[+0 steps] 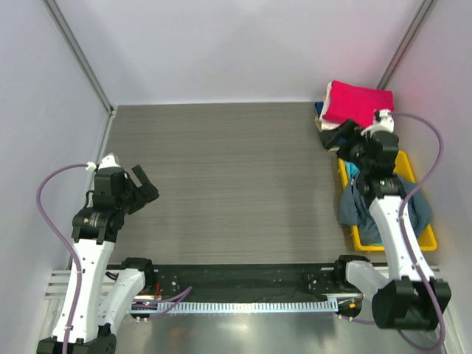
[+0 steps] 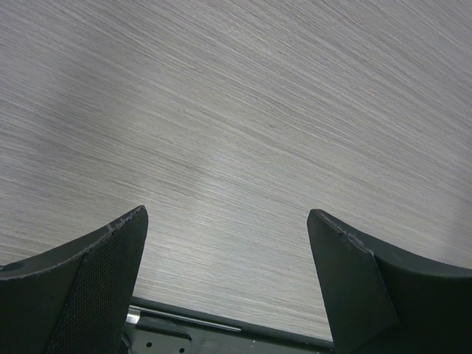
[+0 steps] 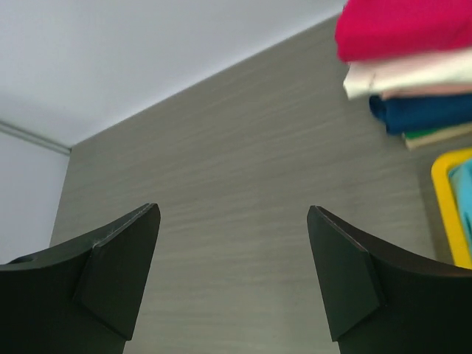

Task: Fold and stack the t-shirts
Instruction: Reset both grippers

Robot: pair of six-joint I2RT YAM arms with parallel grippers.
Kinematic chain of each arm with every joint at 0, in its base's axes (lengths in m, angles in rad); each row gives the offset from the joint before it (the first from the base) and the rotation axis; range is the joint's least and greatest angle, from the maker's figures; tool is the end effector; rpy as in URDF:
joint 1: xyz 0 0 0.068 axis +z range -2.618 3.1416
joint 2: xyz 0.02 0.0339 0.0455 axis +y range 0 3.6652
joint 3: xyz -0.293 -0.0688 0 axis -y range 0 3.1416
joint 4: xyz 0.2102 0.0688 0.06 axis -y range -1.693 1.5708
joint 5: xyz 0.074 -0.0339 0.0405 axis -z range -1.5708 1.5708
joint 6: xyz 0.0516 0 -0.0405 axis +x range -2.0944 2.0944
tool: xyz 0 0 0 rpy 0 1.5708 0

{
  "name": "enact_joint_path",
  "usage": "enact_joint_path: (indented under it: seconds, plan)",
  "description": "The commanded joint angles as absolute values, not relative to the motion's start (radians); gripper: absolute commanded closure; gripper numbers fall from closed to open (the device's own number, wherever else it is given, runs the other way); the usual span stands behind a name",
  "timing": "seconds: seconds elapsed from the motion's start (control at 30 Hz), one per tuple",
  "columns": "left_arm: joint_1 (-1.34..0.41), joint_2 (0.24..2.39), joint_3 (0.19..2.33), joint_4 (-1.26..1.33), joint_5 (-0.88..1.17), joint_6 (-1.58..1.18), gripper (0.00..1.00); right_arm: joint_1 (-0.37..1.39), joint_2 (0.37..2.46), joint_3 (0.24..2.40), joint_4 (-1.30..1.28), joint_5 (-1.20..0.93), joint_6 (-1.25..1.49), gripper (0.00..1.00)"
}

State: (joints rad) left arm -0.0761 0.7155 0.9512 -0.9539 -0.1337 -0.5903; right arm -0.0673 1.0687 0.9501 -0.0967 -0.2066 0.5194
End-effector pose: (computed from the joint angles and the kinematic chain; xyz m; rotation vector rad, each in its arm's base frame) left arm 0.0837 0.0005 0.3308 -0.6490 2.1949 -0.1951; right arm 0.2167 -0.0040 0.3784 0.3775 1.7703 0.5077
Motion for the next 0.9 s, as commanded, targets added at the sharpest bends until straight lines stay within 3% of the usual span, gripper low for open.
enact_joint_path:
  seconds: [0.0,0.13,0.43,0.87]
  plan:
    - [-0.069,0.706,0.948,-0.914,-0.124,-0.578,0.1,-0.064,0.91,0.855,-0.184,-0.281,0.563,0.13]
    - [-0.069,0.696,0.948,-0.914,-0.12,-0.577,0.1,-0.061,0.758,0.72,-0.219,-0.429,0.636,0.04]
    - [-0.068,0.71,0.948,-0.922,-0.155,-0.591,0.09,-0.057,0.496,0.592,-0.34,-0.489,0.677,0.0]
    - [-0.068,0.732,0.95,-0.93,-0.173,-0.597,0.08,-0.058,0.411,0.58,-0.454,-0.437,0.594,0.0]
